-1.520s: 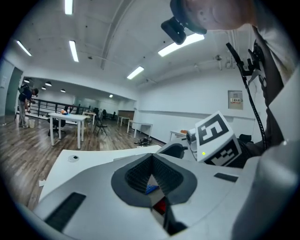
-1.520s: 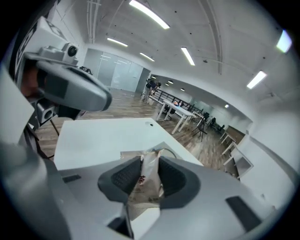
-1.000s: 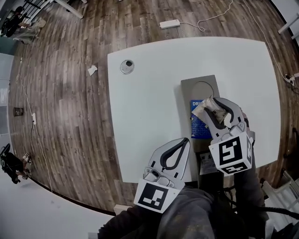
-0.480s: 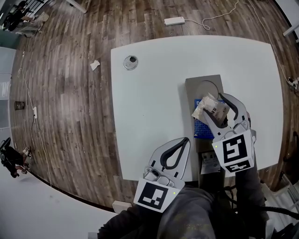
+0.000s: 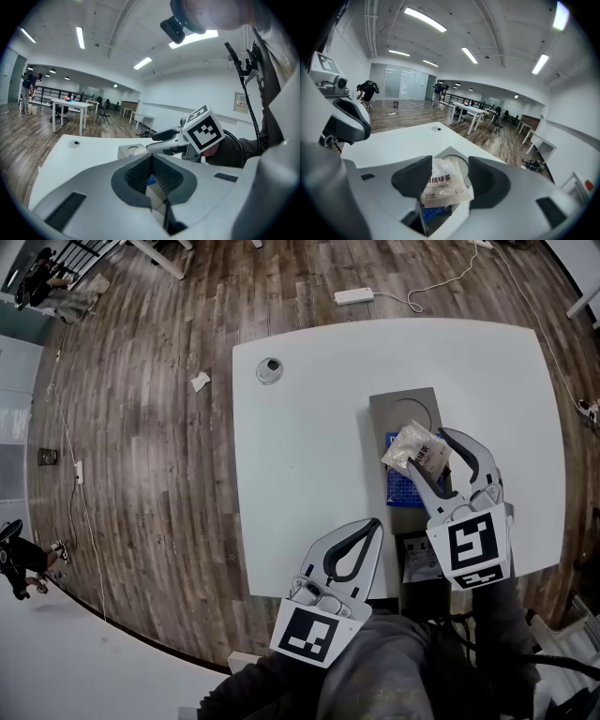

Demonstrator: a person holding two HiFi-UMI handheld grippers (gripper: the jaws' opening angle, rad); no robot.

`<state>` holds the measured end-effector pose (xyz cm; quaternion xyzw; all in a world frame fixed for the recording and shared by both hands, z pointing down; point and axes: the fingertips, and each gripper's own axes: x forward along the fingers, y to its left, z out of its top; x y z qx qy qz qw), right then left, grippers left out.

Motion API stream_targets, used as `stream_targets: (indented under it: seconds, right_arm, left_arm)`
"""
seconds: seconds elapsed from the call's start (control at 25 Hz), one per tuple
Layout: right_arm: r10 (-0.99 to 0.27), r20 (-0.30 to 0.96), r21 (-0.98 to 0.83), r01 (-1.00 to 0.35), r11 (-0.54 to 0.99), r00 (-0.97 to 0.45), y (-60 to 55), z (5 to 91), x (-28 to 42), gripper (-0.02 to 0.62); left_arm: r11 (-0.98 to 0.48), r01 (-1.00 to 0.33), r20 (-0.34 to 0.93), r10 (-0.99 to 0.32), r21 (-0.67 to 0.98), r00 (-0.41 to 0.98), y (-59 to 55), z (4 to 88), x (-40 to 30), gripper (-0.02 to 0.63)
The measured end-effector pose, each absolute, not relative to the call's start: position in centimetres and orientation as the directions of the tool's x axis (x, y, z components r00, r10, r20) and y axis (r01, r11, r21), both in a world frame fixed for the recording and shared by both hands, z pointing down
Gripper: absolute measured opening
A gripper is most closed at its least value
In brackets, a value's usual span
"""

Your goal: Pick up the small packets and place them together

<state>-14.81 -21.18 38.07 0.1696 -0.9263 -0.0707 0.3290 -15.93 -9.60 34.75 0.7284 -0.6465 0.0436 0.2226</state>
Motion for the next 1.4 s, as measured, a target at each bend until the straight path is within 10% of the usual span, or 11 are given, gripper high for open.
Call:
stream_targets:
  seconds: [0.64, 1.4]
  right_arm:
    - [-0.426, 0.569, 0.299, -0.306, 0.904, -0.704, -11.0, 35.6, -3.6, 0.244]
    - [-0.253, 0.718, 0.292, -0.049, 0.955, -0.649, -0.8, 42.3, -0.1, 0.244]
  left_arm:
    - [-0.114, -0.96, 0.275, -0.944, 0.256, 0.185, -1.3, 30.9, -6.9, 0.003]
    - [-0.08, -0.967, 0.251, -0.958, 0.241, 0.141, 2.8, 30.9, -3.6, 0.003]
